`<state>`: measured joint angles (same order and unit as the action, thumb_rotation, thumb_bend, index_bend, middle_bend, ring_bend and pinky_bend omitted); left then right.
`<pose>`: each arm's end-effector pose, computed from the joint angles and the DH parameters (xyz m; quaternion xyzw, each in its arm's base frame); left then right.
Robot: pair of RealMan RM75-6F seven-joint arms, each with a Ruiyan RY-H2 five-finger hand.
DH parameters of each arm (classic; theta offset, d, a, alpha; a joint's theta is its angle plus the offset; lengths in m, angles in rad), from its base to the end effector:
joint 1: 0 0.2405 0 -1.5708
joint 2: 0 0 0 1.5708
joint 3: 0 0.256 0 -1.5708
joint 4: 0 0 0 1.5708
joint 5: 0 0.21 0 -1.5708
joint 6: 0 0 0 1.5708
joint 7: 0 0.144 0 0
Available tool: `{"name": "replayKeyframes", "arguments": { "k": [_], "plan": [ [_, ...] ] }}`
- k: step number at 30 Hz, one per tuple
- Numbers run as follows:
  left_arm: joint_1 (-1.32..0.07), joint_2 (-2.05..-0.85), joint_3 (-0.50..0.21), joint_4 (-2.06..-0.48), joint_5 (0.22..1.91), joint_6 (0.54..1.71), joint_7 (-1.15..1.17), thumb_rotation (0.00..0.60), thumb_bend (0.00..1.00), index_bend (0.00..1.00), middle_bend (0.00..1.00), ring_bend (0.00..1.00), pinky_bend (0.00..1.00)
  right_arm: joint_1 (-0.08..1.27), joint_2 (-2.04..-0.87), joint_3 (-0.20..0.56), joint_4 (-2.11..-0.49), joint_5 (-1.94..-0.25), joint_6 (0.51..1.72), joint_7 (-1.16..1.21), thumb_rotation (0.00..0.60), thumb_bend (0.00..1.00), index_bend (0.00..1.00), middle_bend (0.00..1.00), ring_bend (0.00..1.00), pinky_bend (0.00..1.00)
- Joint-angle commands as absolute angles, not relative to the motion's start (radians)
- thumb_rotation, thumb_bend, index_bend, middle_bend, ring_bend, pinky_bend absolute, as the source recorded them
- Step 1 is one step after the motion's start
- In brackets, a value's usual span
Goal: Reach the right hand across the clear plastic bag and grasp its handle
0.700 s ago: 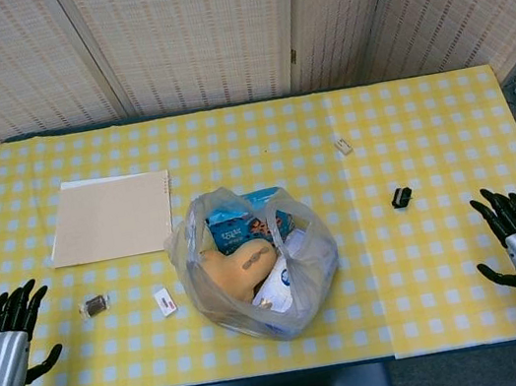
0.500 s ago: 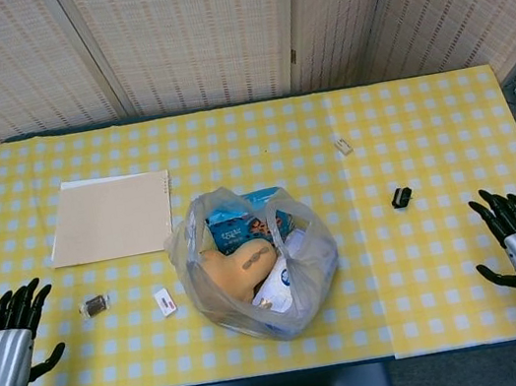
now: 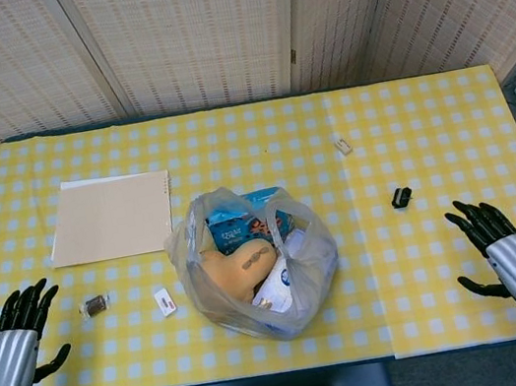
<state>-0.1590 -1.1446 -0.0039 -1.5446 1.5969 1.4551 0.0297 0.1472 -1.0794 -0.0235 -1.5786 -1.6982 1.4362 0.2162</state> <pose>-0.3016 0.1941 0.1414 -0.6626 -0.3418 -0.3815 0.5465 -0.2944 -0.1813 0.1470 0.6569 -0.4091 0.4286 0.4664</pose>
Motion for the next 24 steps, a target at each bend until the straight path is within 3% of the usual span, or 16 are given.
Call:
{"name": "replayKeyframes", "arguments": {
  "k": [1, 14, 24],
  "plan": [
    [-0.155, -1.142, -0.005, -1.547, 1.594, 1.461, 0.031, 0.6, 0.29, 0.0, 0.0, 0.0, 0.0, 0.246, -1.004, -0.057, -1.622, -1.834, 1.404, 0.508, 0.6, 0.24, 0.0, 0.0, 0.0, 0.0],
    [-0.152, -1.133, -0.013, -1.55, 1.573, 1.461, 0.018, 0.6, 0.29, 0.0, 0.0, 0.0, 0.0, 0.396, -0.983, -0.099, -1.664, -1.995, 1.512, 1.09, 0.6, 0.24, 0.0, 0.0, 0.0, 0.0],
    [-0.148, -1.116, -0.026, -1.557, 1.528, 1.449, -0.004, 0.6, 0.29, 0.0, 0.01, 0.0, 0.0, 0.48, -1.08, -0.082, -1.65, -1.988, 1.531, 1.262, 0.6, 0.24, 0.0, 0.0, 0.0, 0.0]
  ]
}}
